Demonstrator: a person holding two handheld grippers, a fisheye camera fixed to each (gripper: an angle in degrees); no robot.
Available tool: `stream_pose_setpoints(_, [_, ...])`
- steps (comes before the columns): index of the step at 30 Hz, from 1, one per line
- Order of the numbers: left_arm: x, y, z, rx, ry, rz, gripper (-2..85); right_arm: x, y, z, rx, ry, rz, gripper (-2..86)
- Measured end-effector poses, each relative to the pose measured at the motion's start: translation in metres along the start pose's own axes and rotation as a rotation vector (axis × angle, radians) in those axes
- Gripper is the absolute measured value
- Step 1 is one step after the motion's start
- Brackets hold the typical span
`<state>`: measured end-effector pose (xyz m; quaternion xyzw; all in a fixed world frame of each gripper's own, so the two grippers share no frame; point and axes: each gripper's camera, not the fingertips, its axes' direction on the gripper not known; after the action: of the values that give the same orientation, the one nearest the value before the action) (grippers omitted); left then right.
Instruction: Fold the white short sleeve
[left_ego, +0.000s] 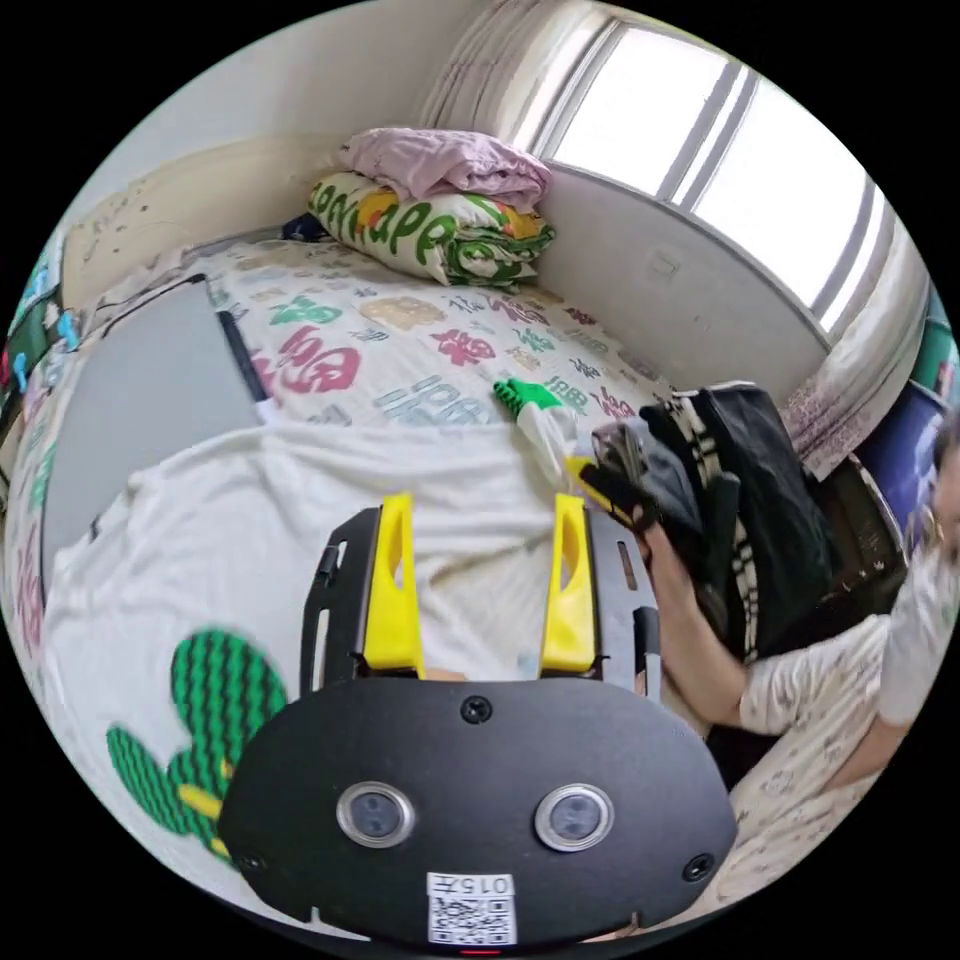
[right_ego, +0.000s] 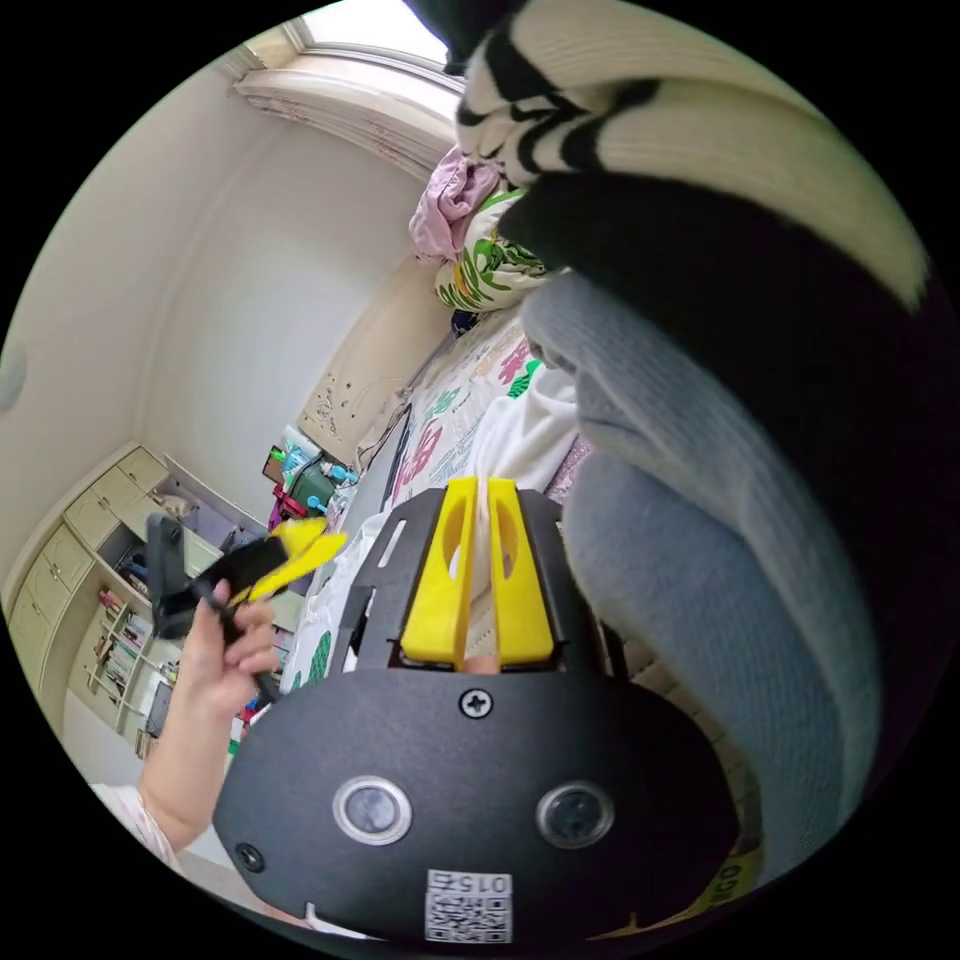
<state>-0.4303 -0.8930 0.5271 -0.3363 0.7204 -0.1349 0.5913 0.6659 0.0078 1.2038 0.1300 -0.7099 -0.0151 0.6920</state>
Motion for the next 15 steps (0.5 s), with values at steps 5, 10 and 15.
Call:
stream_pose_setpoints(5, [-0.030,-0.137,0.119,-0.088,0.185,-0.171,21.2,-0.026,0.007,-0.021,-0.056,-0.082,-0.091,0.2])
stream_pose_setpoints(10, [-0.023,-0.201,0.173,-0.164,0.062,-0.208,23.8,-0.046,0.015,-0.034,-0.056,-0.112,-0.120,0.9])
stream_pose_setpoints(15, [0.014,-0.206,0.162,-0.185,-0.004,-0.063,17.6,-0.064,0.025,-0.049,-0.054,-0.142,-0.155,2.5])
